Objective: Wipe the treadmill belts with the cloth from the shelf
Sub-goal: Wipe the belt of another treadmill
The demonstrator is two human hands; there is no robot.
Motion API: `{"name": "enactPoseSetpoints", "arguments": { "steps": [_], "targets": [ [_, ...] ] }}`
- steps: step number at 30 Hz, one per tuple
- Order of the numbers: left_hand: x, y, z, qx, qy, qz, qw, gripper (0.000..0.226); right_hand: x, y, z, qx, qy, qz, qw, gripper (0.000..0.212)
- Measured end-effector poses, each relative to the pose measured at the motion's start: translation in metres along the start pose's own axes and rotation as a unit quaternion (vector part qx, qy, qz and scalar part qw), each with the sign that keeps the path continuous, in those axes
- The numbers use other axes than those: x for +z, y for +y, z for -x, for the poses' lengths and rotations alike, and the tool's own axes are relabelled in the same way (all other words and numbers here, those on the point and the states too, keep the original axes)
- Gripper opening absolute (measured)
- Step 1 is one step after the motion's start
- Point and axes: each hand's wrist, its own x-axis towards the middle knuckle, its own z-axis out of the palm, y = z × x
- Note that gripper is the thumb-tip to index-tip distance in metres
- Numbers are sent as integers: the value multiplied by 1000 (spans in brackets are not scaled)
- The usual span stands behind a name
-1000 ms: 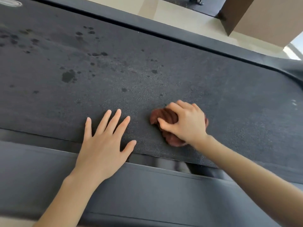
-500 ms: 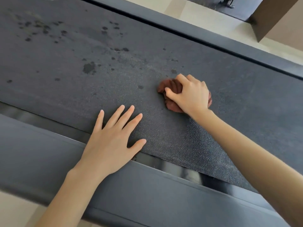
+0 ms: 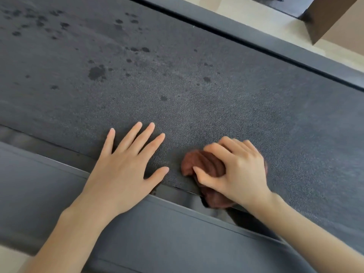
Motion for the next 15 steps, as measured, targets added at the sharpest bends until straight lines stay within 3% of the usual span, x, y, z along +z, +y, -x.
{"name": "enactPoseSetpoints", "arguments": {
  "steps": [6, 11, 15],
  "targets": [
    [-8, -8, -1, -29, 17, 65, 997, 82, 55, -3, -97, 26, 22, 21, 999, 40],
    [-22, -58, 0, -115, 27, -2, 993, 85, 88, -8, -170, 65, -7, 57, 996, 43],
    [-20, -77, 6, -175, -12, -4, 984, 82, 91, -11, -170, 71, 0, 74, 995, 45]
  ]
}}
